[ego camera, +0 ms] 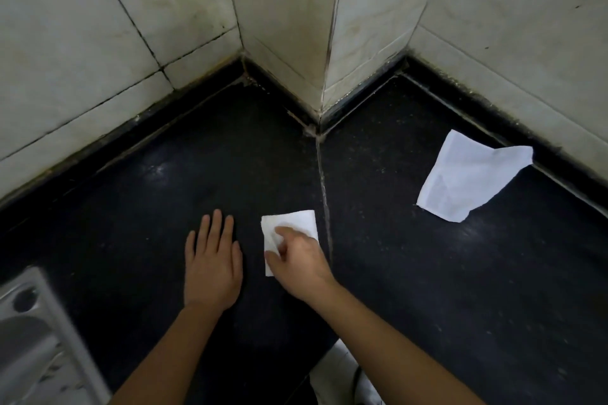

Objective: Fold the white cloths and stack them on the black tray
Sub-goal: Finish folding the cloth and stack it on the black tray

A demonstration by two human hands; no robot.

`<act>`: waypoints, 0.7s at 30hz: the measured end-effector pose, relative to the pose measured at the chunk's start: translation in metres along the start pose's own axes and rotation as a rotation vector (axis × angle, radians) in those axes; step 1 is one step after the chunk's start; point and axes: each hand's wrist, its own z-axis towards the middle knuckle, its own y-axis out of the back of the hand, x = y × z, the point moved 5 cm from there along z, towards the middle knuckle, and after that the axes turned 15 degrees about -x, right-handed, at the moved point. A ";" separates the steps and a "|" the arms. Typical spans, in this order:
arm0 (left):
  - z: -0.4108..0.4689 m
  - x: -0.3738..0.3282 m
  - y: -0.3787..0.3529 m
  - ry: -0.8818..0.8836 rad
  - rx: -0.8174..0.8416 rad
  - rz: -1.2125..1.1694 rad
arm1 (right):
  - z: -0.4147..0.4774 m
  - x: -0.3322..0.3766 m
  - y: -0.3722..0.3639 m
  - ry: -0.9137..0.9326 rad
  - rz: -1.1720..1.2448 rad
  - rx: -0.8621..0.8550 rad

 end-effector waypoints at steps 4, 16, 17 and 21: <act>-0.005 0.002 -0.002 -0.006 0.018 0.010 | -0.007 -0.009 -0.006 0.001 -0.016 0.019; 0.003 -0.046 0.000 -0.403 0.076 -0.079 | 0.004 -0.045 0.016 0.546 -0.609 -0.043; 0.004 -0.045 -0.006 -0.417 0.102 -0.054 | 0.007 -0.053 0.012 0.550 -0.669 0.000; 0.005 -0.041 -0.015 -0.428 0.140 -0.026 | 0.010 -0.071 0.004 0.505 -0.706 0.024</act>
